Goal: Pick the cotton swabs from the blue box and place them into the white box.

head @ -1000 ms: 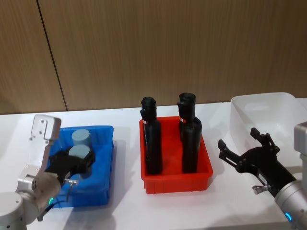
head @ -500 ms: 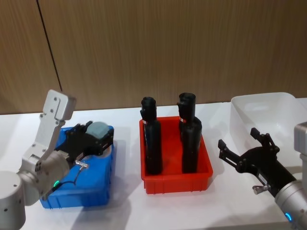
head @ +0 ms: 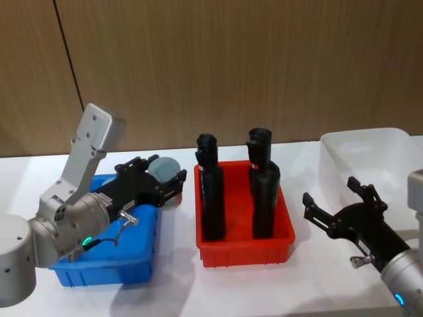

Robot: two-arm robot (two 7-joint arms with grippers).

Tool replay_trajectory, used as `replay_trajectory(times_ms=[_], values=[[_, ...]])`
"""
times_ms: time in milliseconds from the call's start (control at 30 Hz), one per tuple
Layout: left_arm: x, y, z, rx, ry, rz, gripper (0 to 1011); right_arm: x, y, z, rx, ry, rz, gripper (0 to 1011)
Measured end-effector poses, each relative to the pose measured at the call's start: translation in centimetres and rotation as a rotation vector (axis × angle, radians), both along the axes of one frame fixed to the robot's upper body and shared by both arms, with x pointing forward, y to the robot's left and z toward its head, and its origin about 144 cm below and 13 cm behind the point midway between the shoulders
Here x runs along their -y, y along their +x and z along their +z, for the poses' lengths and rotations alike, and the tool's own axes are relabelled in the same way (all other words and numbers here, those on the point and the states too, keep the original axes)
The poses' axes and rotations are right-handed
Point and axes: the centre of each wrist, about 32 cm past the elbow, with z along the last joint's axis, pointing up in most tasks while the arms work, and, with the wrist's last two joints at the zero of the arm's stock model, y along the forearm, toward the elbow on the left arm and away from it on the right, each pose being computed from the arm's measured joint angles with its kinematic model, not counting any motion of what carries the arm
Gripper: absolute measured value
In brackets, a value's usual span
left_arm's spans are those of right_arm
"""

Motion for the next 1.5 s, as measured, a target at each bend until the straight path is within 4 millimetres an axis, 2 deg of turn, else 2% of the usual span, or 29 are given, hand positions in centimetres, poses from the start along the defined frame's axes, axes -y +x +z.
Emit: replay_trajectory(times_ms=[633, 1500], values=[[-0.3, 0.6, 0.5, -0.046, -0.123, -0.171, 669, 0.0, 0.0, 0.0, 0.0, 0.0, 0.0, 1008], [-0.1, 1.8, 0.7, -0.082, -0.17, -0.249, 669, 0.0, 0.0, 0.0, 0.0, 0.0, 0.0, 1008]])
